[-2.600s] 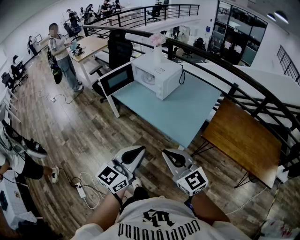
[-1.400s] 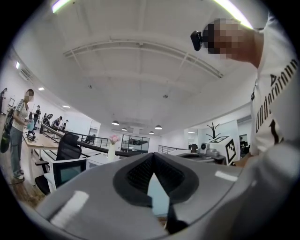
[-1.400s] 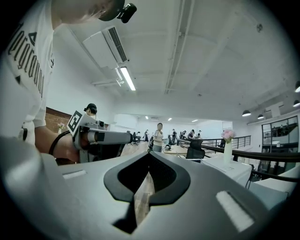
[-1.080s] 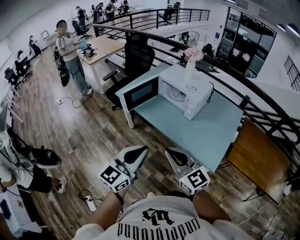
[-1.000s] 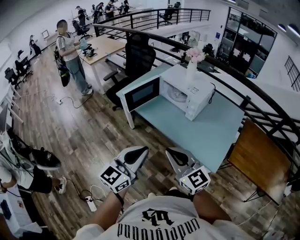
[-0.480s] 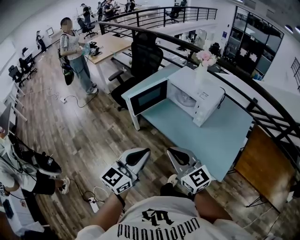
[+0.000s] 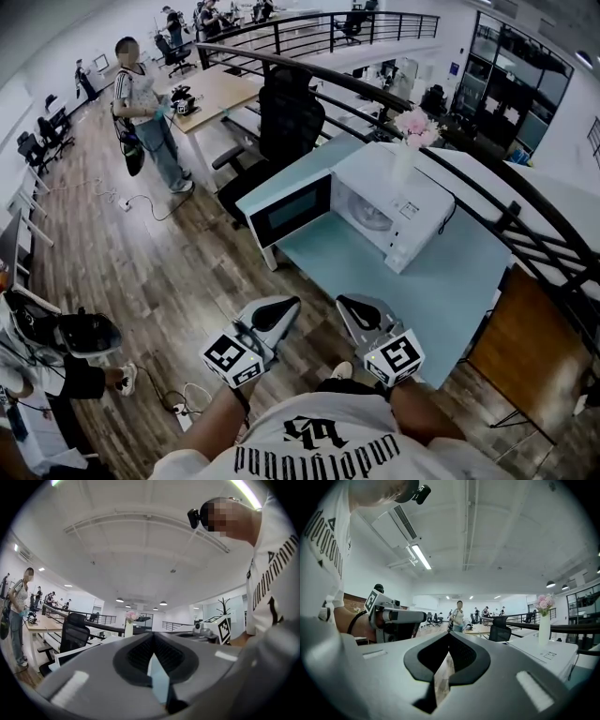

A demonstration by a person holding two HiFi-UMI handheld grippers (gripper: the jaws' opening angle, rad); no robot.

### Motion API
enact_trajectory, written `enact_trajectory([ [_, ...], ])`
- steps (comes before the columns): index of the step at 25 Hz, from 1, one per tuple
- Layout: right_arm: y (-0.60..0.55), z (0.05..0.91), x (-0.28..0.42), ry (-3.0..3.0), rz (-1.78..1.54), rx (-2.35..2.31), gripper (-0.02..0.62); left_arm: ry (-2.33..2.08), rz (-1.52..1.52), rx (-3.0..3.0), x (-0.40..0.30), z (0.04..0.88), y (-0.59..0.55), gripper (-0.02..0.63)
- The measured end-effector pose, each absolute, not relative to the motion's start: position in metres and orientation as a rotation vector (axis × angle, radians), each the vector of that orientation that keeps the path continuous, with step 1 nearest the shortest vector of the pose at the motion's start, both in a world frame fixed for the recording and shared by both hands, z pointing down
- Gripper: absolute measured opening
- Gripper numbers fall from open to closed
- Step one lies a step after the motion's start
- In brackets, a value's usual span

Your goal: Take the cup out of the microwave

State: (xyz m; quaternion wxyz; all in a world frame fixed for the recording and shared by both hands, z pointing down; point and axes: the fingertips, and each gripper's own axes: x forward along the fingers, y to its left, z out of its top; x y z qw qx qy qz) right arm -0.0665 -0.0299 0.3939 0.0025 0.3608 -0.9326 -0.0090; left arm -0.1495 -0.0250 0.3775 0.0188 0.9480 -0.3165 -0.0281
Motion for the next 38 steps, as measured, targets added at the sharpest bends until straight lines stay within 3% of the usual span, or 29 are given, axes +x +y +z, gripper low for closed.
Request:
enact_trajectory([
  [18, -0.151, 0.394, 0.020, -2.891, -0.040, 1.166, 0.003, -0.904, -0.075, 2.938, -0.058, 0.390, -0.157, 0.049],
  [38, -0.242, 0.435, 0.025, -2.770, 0.078, 1.390, 0.003, -0.628, 0.027, 2.948, -0.041, 0.430, -0.262, 0.049],
])
